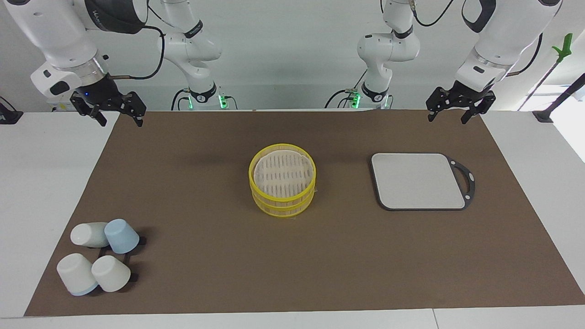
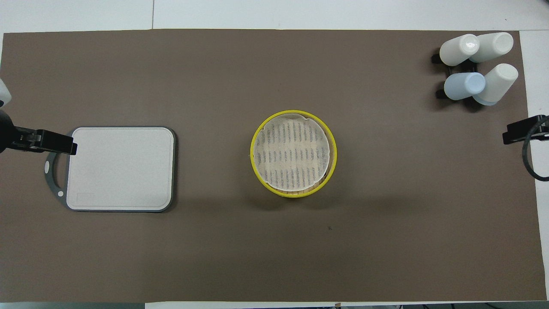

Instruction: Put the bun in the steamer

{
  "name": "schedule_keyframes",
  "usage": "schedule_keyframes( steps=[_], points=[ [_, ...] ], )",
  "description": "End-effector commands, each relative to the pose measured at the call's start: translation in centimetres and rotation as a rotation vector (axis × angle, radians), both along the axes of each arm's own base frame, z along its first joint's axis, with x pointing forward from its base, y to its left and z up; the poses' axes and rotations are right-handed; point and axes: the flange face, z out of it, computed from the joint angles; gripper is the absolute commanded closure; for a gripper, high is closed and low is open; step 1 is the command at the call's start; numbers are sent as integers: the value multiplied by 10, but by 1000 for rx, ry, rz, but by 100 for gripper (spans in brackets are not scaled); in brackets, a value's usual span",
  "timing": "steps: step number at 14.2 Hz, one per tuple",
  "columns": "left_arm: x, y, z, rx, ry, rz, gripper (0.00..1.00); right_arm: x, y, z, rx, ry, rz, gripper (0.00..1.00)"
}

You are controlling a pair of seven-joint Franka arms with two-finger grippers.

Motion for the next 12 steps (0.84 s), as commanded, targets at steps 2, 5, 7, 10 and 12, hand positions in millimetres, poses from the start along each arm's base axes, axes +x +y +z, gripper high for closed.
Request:
schedule_keyframes(
  steps=[2,5,7,10,12],
  points=[
    [-5,-1,1,-15,-17,9,0,-4,-3,-2,13,-13,3,0],
    [-5,-3,1,-15,-17,6,0,-5,-3,-1,13,-13,4,0],
    [-5,-2,1,-15,-17,8,0,-4,-1,-1,13,-13,7,0],
    [-5,-2,2,-15,-19,8,0,-4,4,0,11,-14,15,0],
    [-5,-2,2,-15,-19,8,0,-4,3,0,11,-15,14,0]
  ],
)
